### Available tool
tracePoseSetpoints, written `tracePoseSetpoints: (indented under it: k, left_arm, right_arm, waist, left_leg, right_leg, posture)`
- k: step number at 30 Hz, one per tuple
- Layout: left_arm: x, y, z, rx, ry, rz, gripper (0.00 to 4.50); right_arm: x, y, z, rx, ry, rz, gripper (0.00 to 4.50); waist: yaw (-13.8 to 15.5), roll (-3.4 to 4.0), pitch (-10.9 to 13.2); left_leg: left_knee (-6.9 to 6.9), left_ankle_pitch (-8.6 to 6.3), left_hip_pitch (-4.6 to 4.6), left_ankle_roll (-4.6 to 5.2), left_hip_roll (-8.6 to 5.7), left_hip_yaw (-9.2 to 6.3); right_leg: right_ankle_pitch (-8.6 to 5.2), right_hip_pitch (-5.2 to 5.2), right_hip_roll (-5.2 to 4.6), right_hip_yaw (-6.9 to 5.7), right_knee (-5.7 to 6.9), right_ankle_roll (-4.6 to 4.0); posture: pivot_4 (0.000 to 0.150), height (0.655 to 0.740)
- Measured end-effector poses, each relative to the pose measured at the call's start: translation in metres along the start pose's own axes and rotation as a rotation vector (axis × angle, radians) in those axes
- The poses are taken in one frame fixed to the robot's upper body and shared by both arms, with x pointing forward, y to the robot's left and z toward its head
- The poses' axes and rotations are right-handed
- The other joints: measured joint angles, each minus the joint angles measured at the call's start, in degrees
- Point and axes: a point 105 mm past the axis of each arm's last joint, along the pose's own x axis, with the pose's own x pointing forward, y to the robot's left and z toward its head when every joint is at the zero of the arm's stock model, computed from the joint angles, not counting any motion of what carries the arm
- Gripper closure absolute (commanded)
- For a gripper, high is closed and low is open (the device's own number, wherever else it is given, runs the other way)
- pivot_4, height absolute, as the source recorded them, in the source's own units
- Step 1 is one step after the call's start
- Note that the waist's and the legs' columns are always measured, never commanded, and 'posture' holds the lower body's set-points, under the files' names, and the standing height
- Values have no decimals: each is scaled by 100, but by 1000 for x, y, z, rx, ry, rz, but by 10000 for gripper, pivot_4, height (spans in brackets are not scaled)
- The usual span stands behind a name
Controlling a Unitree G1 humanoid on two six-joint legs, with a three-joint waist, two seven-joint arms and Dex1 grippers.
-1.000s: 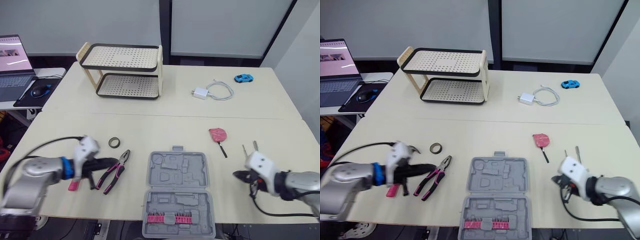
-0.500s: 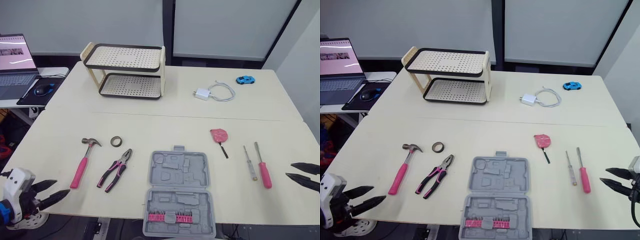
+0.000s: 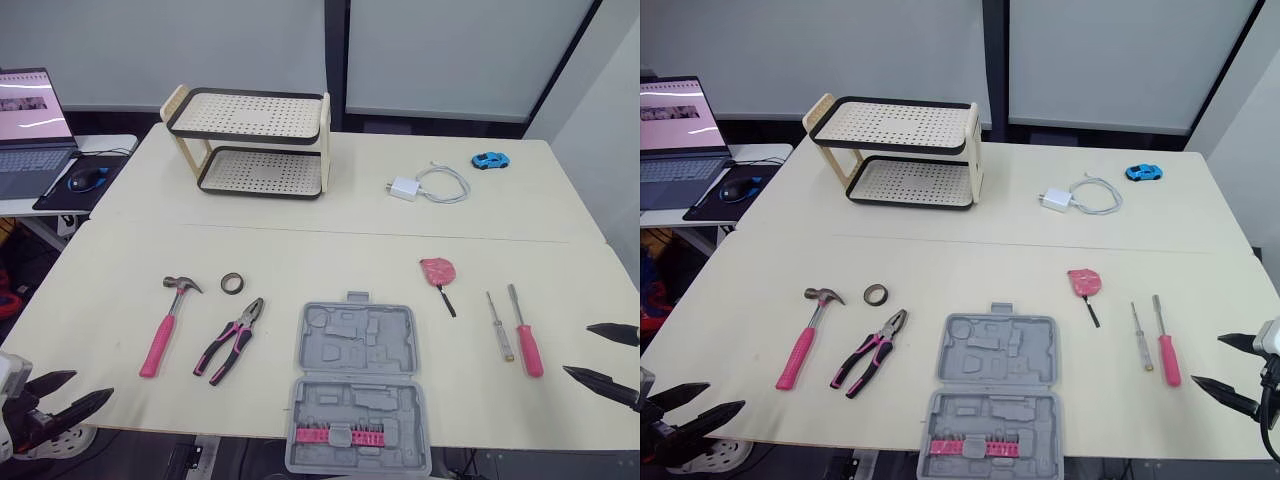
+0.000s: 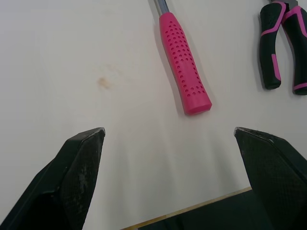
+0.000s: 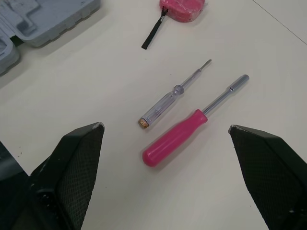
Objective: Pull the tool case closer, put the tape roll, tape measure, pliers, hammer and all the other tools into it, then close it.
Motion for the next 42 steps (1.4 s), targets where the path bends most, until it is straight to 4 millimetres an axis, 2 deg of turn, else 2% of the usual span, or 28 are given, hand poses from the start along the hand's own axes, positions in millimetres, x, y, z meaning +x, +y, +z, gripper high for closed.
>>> tracePoseSetpoints:
  k: [5,9,14,16,20,23,26,30,36,42]
  left_arm:
    - [-1,8,6,-2,-6,20,0]
    - [2,8,15,44,-19,10,0]
    - [24,-3,50,177,-42,-81,0]
    - [33,-7,64,222,-52,-110,0]
    - [61,-25,98,327,-94,-209,0]
    - [77,-31,110,383,-85,-260,0]
    - [90,-34,118,420,-75,-302,5588]
    - [109,-37,125,469,-66,-355,18078]
    - [135,-38,111,482,-12,-414,18078]
    - [156,-43,113,538,-11,-440,18078]
  right_arm:
    - [0,2,-2,5,2,-7,86]
    - [3,3,8,-35,-22,0,86]
    - [28,20,49,-154,-132,119,86]
    - [39,30,66,-181,-180,168,86]
    - [66,67,113,-267,-295,341,86]
    - [82,83,130,-276,-318,398,86]
    - [95,92,141,-267,-338,418,0]
    - [110,104,153,-263,-357,439,0]
    - [120,111,164,-250,-365,428,0]
    - [126,127,172,-240,-386,441,0]
  waist:
    - [-1,0,0]
    - [-18,1,0]
    - [-14,3,1]
    - [-11,3,1]
    - [-11,8,4]
    - [-10,8,4]
    - [-9,8,4]
    - [-9,9,4]
    - [-8,9,3]
    - [-10,8,3]
  left_leg:
    - [0,0,0,0,0,2]
    - [0,0,2,0,1,3]
    - [1,1,3,-1,2,-2]
    - [1,1,1,-1,0,-1]
    - [0,1,-10,-1,-1,-12]
    - [0,1,-17,-1,-2,-13]
    - [1,0,-27,-1,-3,-18]
    - [6,1,-62,-1,-3,-28]
    - [19,2,-101,-1,-4,-41]
    - [29,3,-105,0,-5,-57]
  right_leg:
    - [0,0,0,1,0,0]
    - [2,0,0,1,1,1]
    - [6,1,2,0,6,5]
    - [19,2,2,1,3,-18]
    - [21,-6,4,-5,4,-19]
    - [21,-12,4,-5,4,-19]
    - [21,-20,4,-11,5,-20]
    - [22,-52,7,-19,11,-21]
    - [24,-86,7,-34,18,-22]
    - [24,-82,9,-44,26,-22]
  posture:
    - [1500,7350]
    - [1500,7350]
    - [1500,7350]
    - [1500,7350]
    - [1500,7350]
    - [1500,7350]
    - [1500,7350]
    - [1500,7350]
    - [1500,7350]
    - [1500,7350]
